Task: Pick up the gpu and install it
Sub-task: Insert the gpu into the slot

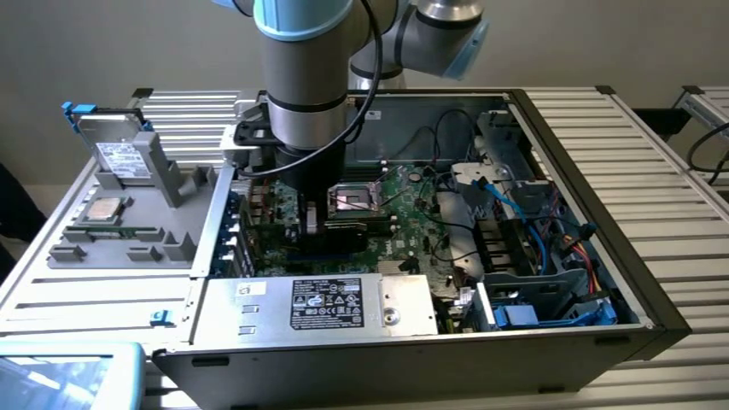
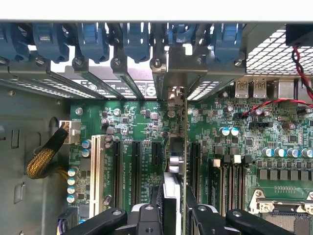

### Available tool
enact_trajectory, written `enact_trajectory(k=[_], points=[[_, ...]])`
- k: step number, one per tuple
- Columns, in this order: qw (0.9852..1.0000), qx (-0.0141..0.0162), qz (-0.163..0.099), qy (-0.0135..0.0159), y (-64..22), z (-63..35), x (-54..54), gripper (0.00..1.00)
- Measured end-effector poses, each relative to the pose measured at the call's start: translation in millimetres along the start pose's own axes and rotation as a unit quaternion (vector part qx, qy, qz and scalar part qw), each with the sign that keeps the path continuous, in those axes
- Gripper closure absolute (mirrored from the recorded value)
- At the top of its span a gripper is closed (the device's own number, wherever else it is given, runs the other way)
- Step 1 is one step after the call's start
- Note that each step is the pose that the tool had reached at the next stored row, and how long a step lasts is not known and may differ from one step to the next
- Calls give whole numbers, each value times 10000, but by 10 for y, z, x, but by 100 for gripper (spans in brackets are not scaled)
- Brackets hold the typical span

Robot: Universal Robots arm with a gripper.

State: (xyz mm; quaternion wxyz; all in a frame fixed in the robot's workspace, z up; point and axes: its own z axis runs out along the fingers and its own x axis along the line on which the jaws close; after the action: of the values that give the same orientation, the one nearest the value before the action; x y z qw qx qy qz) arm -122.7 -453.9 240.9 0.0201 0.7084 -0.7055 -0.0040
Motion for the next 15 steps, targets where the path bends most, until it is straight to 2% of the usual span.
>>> enact_trajectory(k=[15], points=[[10000,-2,-4,1,-11,11,5,72]])
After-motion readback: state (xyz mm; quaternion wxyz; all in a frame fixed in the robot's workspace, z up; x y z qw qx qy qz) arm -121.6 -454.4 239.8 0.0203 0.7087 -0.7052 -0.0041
